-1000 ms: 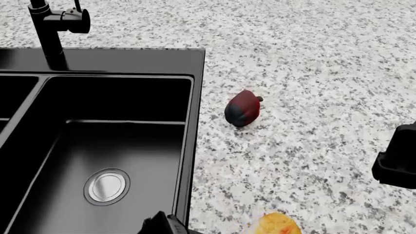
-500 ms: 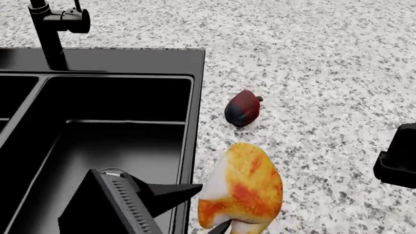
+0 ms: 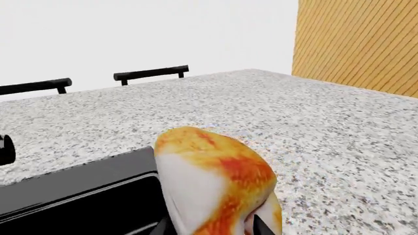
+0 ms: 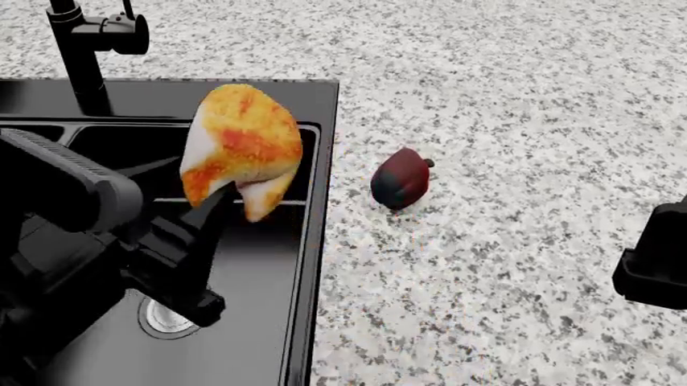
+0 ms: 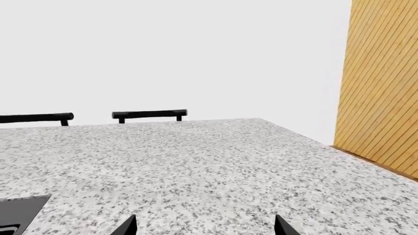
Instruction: Pick the chicken breast from the counter and place it in the sink
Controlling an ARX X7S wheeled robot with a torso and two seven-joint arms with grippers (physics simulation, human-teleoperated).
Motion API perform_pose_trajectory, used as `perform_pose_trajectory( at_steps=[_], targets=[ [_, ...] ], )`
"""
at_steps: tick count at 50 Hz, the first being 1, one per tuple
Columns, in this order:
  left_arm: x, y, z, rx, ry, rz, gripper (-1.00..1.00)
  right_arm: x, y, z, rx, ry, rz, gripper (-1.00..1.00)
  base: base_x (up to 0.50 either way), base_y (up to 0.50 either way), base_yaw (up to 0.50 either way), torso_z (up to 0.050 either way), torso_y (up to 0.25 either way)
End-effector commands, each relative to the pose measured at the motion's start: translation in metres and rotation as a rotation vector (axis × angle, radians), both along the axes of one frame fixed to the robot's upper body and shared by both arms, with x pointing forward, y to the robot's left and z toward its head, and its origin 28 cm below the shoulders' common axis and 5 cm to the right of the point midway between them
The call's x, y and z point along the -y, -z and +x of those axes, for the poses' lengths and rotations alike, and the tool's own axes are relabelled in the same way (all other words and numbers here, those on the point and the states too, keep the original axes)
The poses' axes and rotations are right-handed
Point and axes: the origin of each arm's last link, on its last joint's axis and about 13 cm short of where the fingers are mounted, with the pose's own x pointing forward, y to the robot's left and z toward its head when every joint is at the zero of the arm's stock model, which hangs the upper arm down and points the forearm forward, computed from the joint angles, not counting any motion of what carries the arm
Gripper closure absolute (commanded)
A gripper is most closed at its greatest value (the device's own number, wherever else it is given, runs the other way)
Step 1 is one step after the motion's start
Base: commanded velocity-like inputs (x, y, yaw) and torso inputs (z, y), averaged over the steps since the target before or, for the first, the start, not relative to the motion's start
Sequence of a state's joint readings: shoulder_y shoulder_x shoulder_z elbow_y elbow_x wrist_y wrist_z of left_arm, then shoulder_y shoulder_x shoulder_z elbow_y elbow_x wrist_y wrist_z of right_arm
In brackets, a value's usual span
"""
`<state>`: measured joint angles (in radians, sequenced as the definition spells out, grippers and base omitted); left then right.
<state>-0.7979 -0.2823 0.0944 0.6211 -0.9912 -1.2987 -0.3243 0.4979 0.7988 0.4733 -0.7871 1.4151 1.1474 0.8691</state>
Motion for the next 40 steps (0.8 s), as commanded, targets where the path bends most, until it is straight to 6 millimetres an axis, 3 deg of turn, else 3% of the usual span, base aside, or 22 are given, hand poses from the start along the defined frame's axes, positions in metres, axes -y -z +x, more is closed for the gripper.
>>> perform_pose_trajectory(
  at_steps=[1, 9, 23, 34, 40],
  targets=[
    [-0.024, 0.003, 0.032, -0.067, -0.181, -0.051, 1.00, 0.001, 0.001, 0.000, 0.000, 0.000, 0.005, -1.00, 0.00, 0.00, 0.00, 0.000, 0.000],
    [-0.036, 0.013, 0.057, -0.170, -0.218, -0.013, 1.00, 0.001, 0.003, 0.001, -0.006, 0.001, 0.006, -1.00, 0.00, 0.00, 0.00, 0.000, 0.000],
    [-0.040, 0.050, 0.102, -0.350, -0.252, 0.145, 1.00, 0.001, 0.005, 0.001, -0.012, 0.002, 0.012, -1.00, 0.00, 0.00, 0.00, 0.000, 0.000],
    [-0.042, 0.101, 0.137, -0.536, -0.302, 0.221, 1.00, 0.002, 0.007, 0.002, -0.016, 0.003, 0.014, -1.00, 0.00, 0.00, 0.00, 0.000, 0.001],
    [-0.040, 0.119, 0.140, -0.589, -0.288, 0.270, 1.00, 0.003, 0.008, 0.002, -0.020, 0.009, 0.015, -1.00, 0.00, 0.00, 0.00, 0.000, 0.000]
  ],
)
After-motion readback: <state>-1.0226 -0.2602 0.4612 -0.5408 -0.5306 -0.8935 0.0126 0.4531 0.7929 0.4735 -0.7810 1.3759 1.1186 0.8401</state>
